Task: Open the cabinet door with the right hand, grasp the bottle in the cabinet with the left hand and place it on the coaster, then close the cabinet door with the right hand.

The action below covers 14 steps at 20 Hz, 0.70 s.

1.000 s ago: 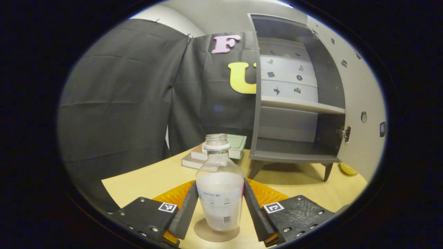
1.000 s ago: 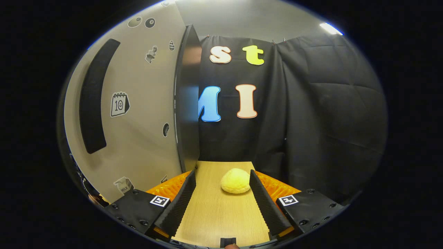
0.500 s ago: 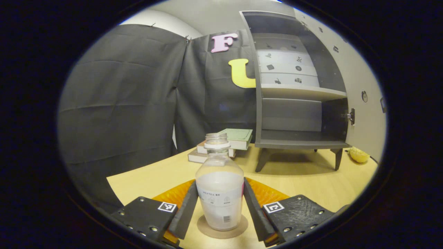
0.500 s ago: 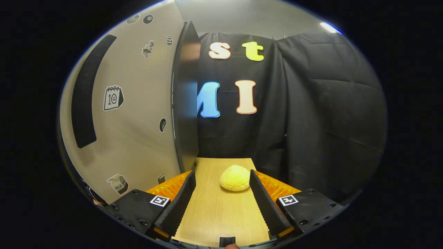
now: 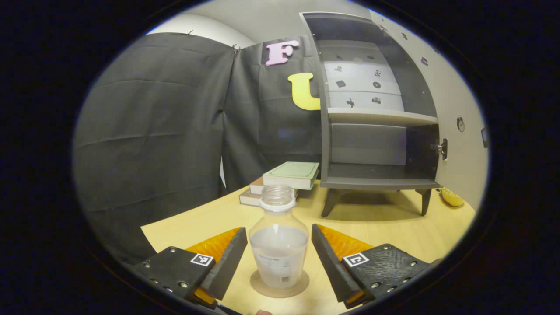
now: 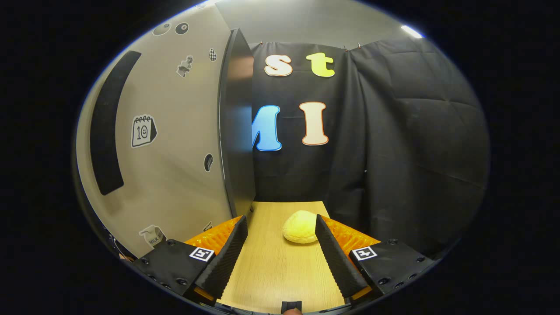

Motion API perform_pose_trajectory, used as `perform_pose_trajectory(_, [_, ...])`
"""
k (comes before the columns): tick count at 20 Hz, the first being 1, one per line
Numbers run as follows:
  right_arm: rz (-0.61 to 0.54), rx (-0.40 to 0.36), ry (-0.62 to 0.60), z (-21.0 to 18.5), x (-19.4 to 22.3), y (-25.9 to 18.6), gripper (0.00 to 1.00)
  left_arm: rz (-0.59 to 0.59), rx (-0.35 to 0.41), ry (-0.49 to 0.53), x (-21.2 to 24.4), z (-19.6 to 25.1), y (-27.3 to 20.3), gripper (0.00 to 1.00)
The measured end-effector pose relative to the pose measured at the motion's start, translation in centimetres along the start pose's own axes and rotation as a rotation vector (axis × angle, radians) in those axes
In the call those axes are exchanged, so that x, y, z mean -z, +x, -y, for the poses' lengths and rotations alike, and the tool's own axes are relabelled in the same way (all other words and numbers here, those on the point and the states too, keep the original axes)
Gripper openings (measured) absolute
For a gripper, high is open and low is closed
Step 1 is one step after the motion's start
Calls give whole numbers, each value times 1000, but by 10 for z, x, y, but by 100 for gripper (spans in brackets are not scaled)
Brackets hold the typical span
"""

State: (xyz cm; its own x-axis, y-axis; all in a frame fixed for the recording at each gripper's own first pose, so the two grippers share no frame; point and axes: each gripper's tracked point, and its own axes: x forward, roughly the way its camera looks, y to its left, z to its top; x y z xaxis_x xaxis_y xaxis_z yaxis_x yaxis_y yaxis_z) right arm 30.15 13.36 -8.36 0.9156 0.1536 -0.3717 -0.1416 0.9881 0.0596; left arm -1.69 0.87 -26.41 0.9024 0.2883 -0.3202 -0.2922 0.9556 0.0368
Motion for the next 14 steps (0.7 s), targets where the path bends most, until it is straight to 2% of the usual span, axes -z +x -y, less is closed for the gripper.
perform_pose_trajectory(5, [47,-35,-3,-4,-18,-3,93,49,-7,26,-54,-2,-20,91])
perform_pose_trajectory(6, [54,-44,1,-5,-21,-3,98,63,-10,35,-68,-4,-26,89])
perform_pose_trajectory(7, [60,-56,7,-7,-24,-3,93,76,-14,42,-84,-5,-32,89])
perform_pose_trajectory(11, [93,-108,31,-14,-42,-5,94,118,-30,84,-142,-13,-50,89])
perform_pose_trajectory(14, [119,-118,28,-16,-56,-9,93,131,-15,90,-180,-13,-62,89])
